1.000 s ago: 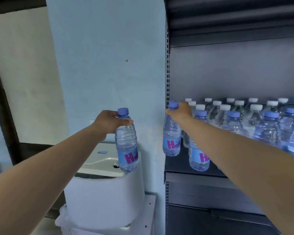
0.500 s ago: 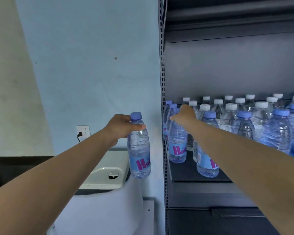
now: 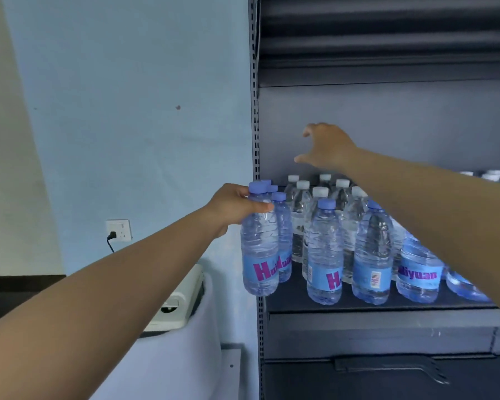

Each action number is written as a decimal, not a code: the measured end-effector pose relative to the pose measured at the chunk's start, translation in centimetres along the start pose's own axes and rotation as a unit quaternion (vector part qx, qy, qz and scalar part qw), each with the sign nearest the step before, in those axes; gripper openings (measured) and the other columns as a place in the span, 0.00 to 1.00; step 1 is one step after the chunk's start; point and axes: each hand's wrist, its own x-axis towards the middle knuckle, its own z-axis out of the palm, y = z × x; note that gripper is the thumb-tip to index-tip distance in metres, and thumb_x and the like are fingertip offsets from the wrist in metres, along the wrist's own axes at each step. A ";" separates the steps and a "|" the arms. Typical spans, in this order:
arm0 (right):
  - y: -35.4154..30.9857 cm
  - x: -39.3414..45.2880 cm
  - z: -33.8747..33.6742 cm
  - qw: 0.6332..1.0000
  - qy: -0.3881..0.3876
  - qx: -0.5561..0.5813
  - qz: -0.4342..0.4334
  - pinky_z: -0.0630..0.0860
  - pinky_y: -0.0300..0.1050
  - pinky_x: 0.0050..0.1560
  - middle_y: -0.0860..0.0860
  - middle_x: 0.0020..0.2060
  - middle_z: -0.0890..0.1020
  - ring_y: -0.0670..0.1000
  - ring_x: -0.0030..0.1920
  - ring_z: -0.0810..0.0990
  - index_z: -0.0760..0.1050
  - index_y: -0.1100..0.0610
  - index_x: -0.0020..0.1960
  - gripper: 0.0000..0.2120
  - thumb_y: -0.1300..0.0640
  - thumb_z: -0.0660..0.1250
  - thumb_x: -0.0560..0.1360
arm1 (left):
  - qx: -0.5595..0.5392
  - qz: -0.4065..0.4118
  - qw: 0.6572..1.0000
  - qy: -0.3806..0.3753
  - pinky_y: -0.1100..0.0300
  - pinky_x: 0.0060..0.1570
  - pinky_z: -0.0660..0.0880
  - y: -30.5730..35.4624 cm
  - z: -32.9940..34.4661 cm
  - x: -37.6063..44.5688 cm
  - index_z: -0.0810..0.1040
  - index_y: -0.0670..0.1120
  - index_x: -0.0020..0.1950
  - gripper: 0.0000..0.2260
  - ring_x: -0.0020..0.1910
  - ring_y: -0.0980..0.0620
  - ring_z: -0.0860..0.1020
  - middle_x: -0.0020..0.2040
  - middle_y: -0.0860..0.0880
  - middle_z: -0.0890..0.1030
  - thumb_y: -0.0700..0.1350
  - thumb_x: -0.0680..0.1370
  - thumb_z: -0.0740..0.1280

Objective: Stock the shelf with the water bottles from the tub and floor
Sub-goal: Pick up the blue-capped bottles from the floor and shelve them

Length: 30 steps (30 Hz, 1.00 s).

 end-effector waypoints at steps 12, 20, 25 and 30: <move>6.4 -2.3 -2.2 0.998 -0.013 -0.053 0.012 0.65 0.53 0.65 0.59 0.67 0.68 0.61 0.69 0.62 0.64 0.58 0.70 0.31 0.43 0.66 0.74 | 0.030 -0.007 1.000 0.008 0.59 0.50 0.75 -1.3 6.8 0.4 0.81 0.41 0.55 0.15 0.47 0.50 0.79 0.49 0.46 0.81 0.41 0.69 0.75; 8.3 -4.2 -1.6 0.999 0.008 -0.032 -0.007 0.65 0.54 0.66 0.58 0.67 0.68 0.59 0.70 0.61 0.64 0.58 0.70 0.30 0.44 0.65 0.74 | 0.016 -0.016 0.999 0.032 0.58 0.48 0.76 -1.7 7.7 0.8 0.80 0.39 0.55 0.15 0.47 0.49 0.78 0.50 0.44 0.81 0.39 0.70 0.74; 9.1 -6.5 -1.7 0.999 0.032 -0.016 0.000 0.64 0.53 0.66 0.57 0.67 0.68 0.58 0.70 0.60 0.64 0.58 0.70 0.29 0.45 0.65 0.74 | 0.037 -0.035 0.998 0.036 0.58 0.49 0.74 -1.7 7.3 1.2 0.80 0.39 0.55 0.15 0.47 0.48 0.78 0.50 0.44 0.80 0.40 0.70 0.74; 9.7 -9.9 -0.9 0.998 0.069 -0.008 0.012 0.63 0.53 0.68 0.58 0.68 0.67 0.58 0.71 0.60 0.61 0.58 0.71 0.31 0.46 0.66 0.74 | 0.148 -0.026 0.987 0.055 0.53 0.57 0.74 -1.5 7.3 1.1 0.79 0.39 0.56 0.21 0.54 0.45 0.78 0.56 0.43 0.80 0.48 0.68 0.76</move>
